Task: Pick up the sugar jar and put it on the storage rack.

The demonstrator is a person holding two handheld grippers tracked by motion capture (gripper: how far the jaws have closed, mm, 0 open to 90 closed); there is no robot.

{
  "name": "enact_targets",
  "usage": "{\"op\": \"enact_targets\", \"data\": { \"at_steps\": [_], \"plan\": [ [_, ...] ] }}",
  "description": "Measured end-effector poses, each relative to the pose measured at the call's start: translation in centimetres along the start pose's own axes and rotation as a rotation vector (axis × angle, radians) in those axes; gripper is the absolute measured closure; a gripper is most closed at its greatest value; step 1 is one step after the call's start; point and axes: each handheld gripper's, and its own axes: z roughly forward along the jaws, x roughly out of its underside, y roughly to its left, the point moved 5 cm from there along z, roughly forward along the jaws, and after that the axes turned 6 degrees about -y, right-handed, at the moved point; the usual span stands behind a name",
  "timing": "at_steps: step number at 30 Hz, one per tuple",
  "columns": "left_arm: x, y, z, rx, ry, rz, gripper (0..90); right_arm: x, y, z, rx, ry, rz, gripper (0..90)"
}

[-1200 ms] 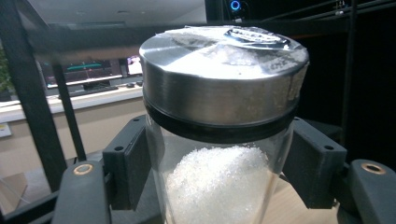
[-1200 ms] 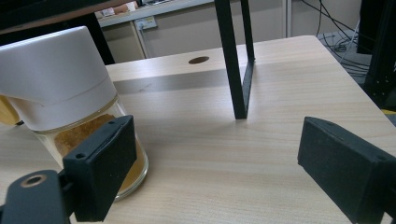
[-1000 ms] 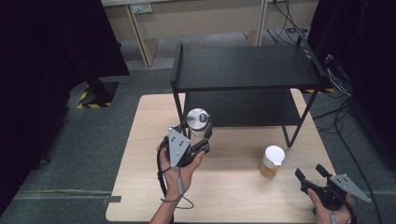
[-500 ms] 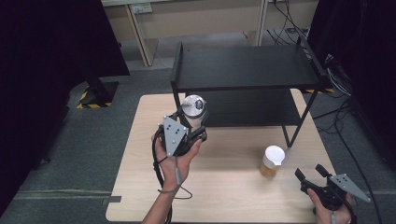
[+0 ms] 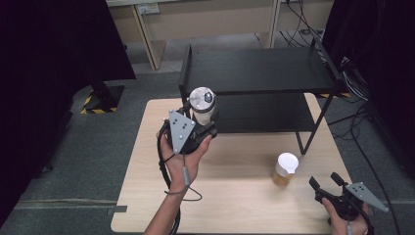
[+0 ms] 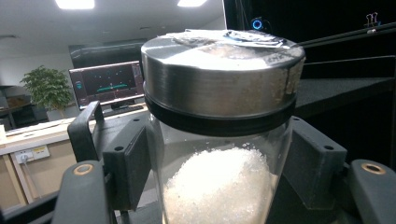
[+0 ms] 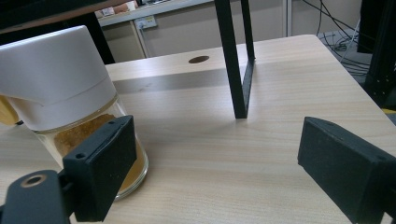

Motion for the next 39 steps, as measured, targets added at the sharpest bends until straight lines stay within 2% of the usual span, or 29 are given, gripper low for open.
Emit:
{"op": "enact_targets", "data": {
  "at_steps": [15, 39],
  "plan": [
    [-1.5, 0.4, 0.8, -0.017, -0.013, -0.011, 31.0, 0.0, 0.0, 0.0, 0.000, 0.001, -0.002, 12.0],
    [-2.3, 0.6, 1.2, -0.022, -0.018, -0.016, 31.0, 0.0, 0.0, 0.0, -0.001, 0.003, -0.005, 12.0]
  ]
}}
